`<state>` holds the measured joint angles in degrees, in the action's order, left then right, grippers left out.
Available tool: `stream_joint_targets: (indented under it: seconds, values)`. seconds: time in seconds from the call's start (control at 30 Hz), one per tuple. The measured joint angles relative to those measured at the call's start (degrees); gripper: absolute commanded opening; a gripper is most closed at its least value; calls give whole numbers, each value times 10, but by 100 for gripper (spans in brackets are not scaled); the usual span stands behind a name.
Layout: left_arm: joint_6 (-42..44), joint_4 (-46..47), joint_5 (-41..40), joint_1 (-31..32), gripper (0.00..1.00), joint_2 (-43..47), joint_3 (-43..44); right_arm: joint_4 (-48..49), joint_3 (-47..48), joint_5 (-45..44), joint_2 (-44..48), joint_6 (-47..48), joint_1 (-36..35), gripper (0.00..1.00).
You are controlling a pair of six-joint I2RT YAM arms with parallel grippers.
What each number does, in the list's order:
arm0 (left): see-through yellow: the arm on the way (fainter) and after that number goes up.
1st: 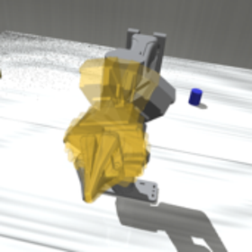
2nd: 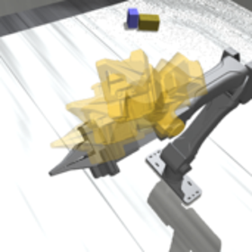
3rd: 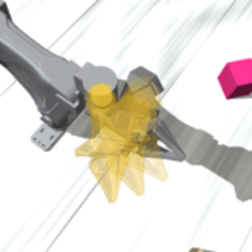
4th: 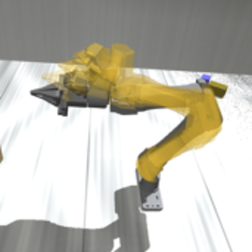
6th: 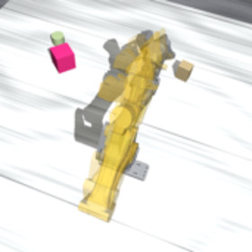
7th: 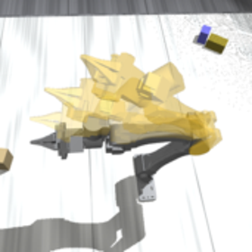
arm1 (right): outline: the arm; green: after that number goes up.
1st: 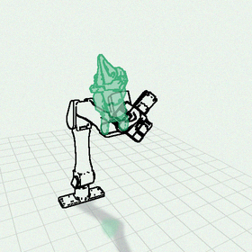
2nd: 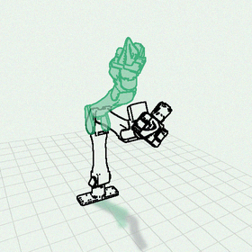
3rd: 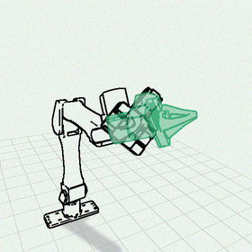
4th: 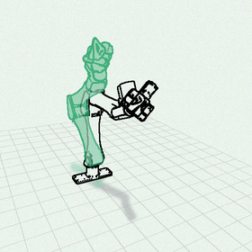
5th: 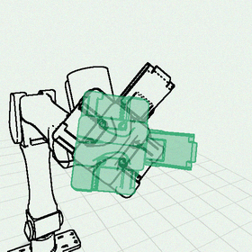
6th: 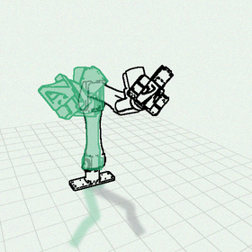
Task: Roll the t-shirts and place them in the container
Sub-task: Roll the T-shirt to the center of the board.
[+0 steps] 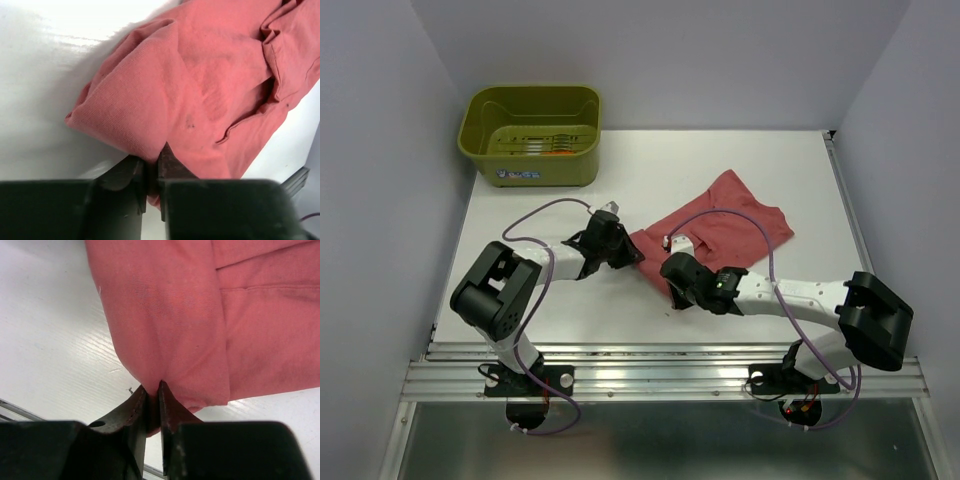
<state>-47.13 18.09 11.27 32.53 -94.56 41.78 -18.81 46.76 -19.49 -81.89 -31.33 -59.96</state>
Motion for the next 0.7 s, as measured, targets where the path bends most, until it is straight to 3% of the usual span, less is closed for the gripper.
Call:
stream_joint_targets:
  seconds: [0.03, 0.07, 0.2, 0.37, 0.7]
  values:
    - [3, -5, -1, 0, 3, 0, 1, 0, 0, 0, 0, 4, 0, 40]
    - [3, -10, -3, 0, 0, 0, 2, -2, 0, -1, 0, 7, 0, 53]
    - [5, -30, -5, 0, 0, 0, 10, -16, 7, -8, -1, 17, -1, 74]
    - [3, -65, -5, 0, 0, 0, 28, -37, 31, -44, -8, 35, -10, 81]
    - [0, -135, -12, 0, 0, 0, 62, -46, 64, -130, -78, 71, -87, 80]
